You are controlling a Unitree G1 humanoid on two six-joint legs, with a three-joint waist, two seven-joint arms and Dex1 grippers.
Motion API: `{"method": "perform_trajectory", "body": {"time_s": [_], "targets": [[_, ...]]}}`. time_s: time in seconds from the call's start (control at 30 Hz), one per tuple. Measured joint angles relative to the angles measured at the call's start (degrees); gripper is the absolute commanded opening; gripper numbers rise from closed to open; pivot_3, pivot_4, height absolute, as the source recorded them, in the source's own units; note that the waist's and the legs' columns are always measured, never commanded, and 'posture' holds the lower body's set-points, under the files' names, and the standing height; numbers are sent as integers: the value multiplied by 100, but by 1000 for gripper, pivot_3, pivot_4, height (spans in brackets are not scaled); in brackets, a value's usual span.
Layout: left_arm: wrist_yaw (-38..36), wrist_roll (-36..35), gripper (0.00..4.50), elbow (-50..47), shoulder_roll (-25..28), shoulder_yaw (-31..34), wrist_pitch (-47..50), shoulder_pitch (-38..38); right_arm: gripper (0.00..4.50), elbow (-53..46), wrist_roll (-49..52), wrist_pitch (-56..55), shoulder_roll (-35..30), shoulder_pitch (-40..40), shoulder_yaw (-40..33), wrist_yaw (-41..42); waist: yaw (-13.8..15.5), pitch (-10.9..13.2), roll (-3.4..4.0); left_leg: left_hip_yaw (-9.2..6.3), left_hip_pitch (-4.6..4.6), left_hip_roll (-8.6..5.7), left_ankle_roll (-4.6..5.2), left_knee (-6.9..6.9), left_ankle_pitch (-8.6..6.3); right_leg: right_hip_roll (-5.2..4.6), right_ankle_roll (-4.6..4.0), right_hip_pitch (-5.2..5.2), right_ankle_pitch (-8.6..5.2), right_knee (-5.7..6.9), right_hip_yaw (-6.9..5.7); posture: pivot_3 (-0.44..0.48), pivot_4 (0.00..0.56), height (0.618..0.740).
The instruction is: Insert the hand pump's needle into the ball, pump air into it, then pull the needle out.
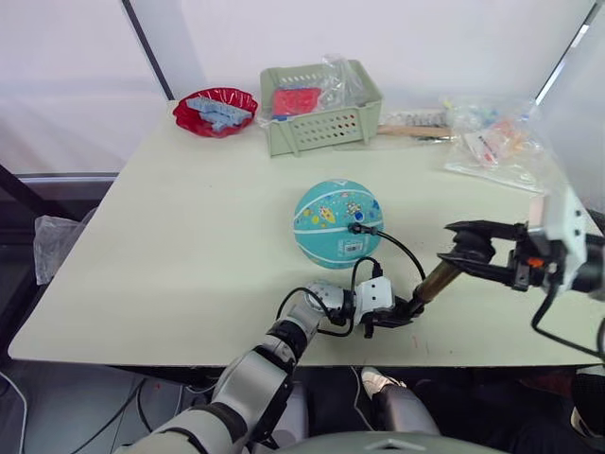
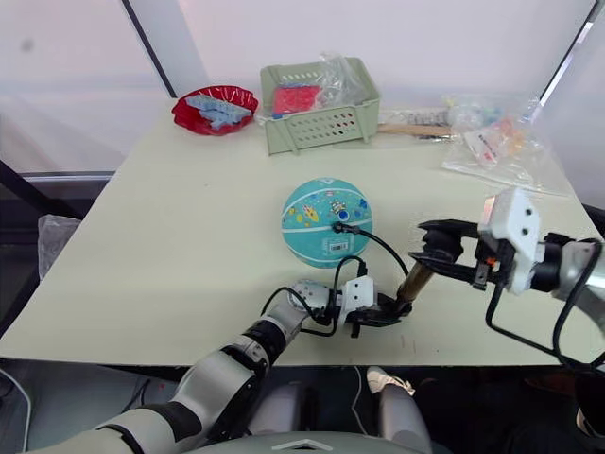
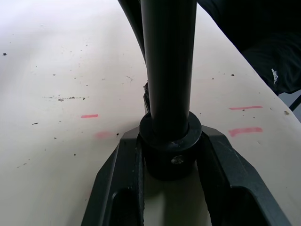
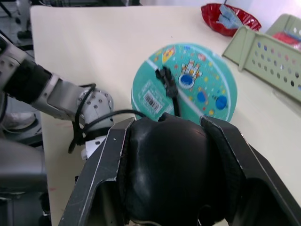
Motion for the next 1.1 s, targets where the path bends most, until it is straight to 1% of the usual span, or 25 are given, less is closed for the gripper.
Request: {"method": "perform_trajectory", "body": {"time_s": [0.17,0.3,0.53,0.7,0.77,0.83,0.87,1.1], "targets": [[5,2,1081,4,4,-13,1,1,1656,191,-588,-482,381,225,488,-126,0,-7,-2,7,6,0,2,0,-2,3,0,1,0,2,4,0,150,736],[17,2,1081,3,-1,-59,1,-13,1656,398,-970,-775,511,356,775,-152,7,-6,-2,-14,-3,-1,2,3,-2,3,-1,6,0,2,-19,0,150,736],[7,1,1081,3,-11,-69,1,-41,1656,401,-902,-674,486,242,714,-93,36,9,17,-41,-15,0,2,11,-1,12,-11,8,2,2,-47,0,150,736],[-2,-22,1081,1,-54,-65,0,-66,1656,299,-247,-13,101,-26,186,68,55,50,48,-44,-32,-5,2,21,-1,4,-9,6,2,1,-50,0,150,736],[-7,-23,1081,1,-52,-62,0,-71,1656,227,92,270,-64,-170,-94,121,55,57,43,-49,-32,-5,2,21,-1,5,-9,6,3,1,-55,0,150,736],[-3,-25,1081,1,-52,-56,0,-80,1656,190,438,564,-220,-353,-354,128,53,67,54,-48,-32,-5,2,24,-1,4,-8,7,3,1,-54,0,150,736],[-4,-27,1081,1,-53,-51,0,-89,1656,175,789,867,-428,-545,-617,140,52,78,64,-48,-32,-5,2,25,-1,4,-8,7,4,2,-54,0,150,736],[-15,-28,1081,1,-54,-51,-2,-97,1656,229,1716,1670,-1037,-1061,-1414,176,52,86,71,-47,-34,-4,3,26,0,1,-8,7,4,2,-52,0,150,736]]}}
